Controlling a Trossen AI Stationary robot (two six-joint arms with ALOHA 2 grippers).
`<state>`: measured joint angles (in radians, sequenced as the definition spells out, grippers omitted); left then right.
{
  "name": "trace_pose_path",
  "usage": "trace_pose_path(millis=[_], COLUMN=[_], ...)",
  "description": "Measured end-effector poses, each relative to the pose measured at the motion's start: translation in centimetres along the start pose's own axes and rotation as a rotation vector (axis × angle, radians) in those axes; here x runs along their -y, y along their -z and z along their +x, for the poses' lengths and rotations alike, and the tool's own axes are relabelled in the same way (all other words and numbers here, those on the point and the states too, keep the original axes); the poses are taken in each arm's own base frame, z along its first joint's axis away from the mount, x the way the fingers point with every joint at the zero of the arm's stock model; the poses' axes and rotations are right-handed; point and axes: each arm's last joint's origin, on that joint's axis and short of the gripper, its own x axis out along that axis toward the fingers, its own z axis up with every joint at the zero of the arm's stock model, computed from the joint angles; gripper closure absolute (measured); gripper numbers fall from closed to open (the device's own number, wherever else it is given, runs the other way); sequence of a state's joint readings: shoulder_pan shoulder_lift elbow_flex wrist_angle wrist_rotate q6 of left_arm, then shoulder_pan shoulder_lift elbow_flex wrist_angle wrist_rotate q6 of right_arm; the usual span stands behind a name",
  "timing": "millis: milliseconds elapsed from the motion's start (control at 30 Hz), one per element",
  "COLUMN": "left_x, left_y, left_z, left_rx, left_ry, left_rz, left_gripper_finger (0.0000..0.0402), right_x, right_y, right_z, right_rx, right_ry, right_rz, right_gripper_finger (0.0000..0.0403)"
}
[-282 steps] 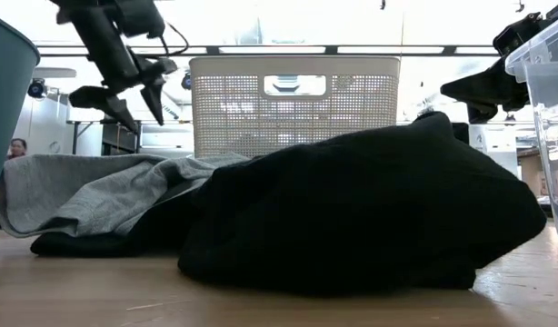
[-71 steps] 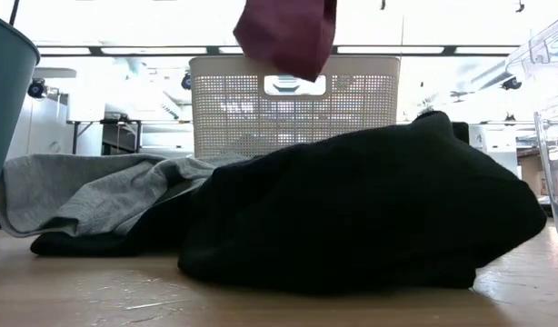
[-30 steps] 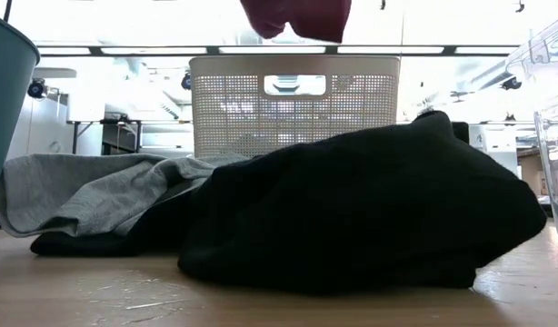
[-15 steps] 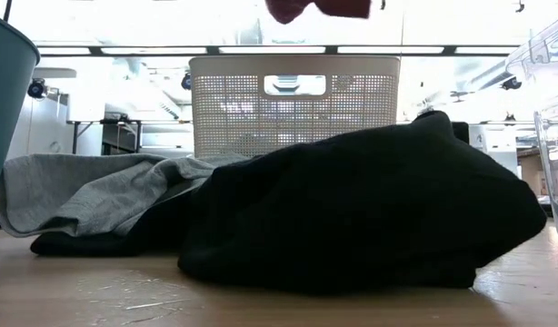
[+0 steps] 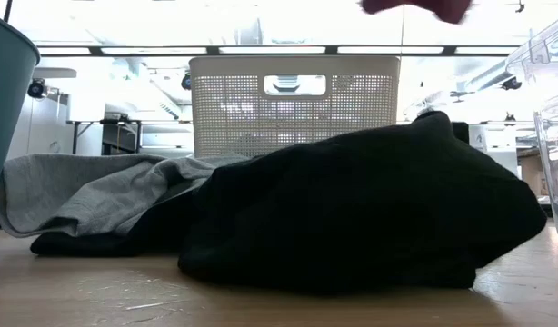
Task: Pick & Place Cloths
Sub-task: Put the red underwear into the transparent bin
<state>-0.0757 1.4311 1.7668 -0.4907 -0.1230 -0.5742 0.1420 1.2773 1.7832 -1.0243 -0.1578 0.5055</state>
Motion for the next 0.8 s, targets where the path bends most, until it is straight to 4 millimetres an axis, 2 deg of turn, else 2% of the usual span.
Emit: trace_pose_path(millis=[133, 333, 567, 800], left_x=[-0.2, -0.4, -0.6, -0.6], left_y=[0.3, 0.3, 0.4, 0.4], left_z=[0.4, 1.0, 1.4, 1.4], left_rx=[-0.010, 0.012, 0.018, 0.018], left_ry=[-0.010, -0.043, -0.071, -0.070], left_rz=[0.039, 0.091, 0.130, 0.129], left_gripper_finger=[0.0231, 0.0231, 0.0231, 0.0231], right_x=[-0.6, -3.1, -4.4, -5.2], right_y=[2.6, 5.5, 8.6, 12.1], right_z=[-0.3, 0.3, 2.5, 5.8], right_rx=[-0.250, -0.525, -0.767, -0.952], right_ry=[-0.014, -0.084, 0.035, 0.100], right_rz=[0.128, 0.232, 0.250, 0.157], right_gripper_finger=[0.0394, 0.0394, 0.0394, 0.0394])
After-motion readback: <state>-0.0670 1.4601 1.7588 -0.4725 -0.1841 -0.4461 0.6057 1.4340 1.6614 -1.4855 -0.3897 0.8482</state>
